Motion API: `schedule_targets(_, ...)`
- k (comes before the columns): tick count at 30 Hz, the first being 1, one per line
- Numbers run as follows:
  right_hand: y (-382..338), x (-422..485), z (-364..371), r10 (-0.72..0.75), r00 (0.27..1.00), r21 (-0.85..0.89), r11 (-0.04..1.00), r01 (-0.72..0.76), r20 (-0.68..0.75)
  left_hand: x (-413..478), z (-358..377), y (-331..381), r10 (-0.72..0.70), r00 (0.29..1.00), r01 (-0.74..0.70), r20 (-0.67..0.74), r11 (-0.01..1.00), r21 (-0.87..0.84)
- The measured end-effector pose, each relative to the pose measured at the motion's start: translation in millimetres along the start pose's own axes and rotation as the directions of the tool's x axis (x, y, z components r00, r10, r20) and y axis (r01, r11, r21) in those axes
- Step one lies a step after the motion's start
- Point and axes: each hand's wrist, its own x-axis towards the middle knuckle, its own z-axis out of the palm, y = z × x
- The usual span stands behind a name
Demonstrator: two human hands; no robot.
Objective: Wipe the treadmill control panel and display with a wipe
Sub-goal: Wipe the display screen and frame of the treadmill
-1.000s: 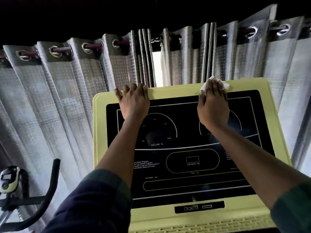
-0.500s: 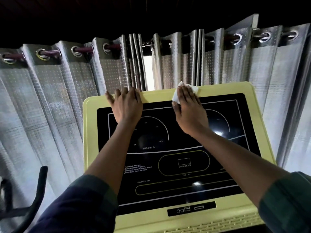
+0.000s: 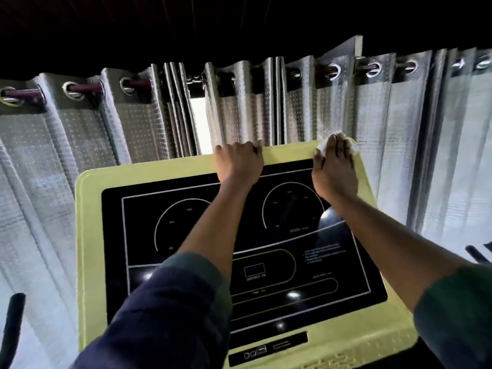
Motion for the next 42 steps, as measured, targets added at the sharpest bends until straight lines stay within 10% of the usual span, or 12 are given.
schedule_targets(6, -6, -20, 3, -0.213, 0.975, -0.013, 0.977, 0.215, 0.068, -2, 7, 0, -0.024, 0.994, 0.023, -0.110, 1.000, -0.006)
schedule_targets(15, 30, -12, -4, -0.042, 0.999, 0.023, 0.999, 0.041, 0.032, -3, 7, 17, -0.197, 0.976, 0.190, -0.088, 0.978, -0.083)
schedule_targets(21, 40, 12, -8, -0.057, 0.995, 0.085, 0.995, 0.050, 0.083, 22, 9, 57, 0.032, 0.996, -0.023, 0.078, 0.992, -0.121)
schedule_targets(42, 70, -18, -1, -0.118, 0.991, 0.032, 0.993, 0.116, 0.068, 16, 22, 61, -0.006, 0.992, -0.002, -0.127, 0.998, -0.065)
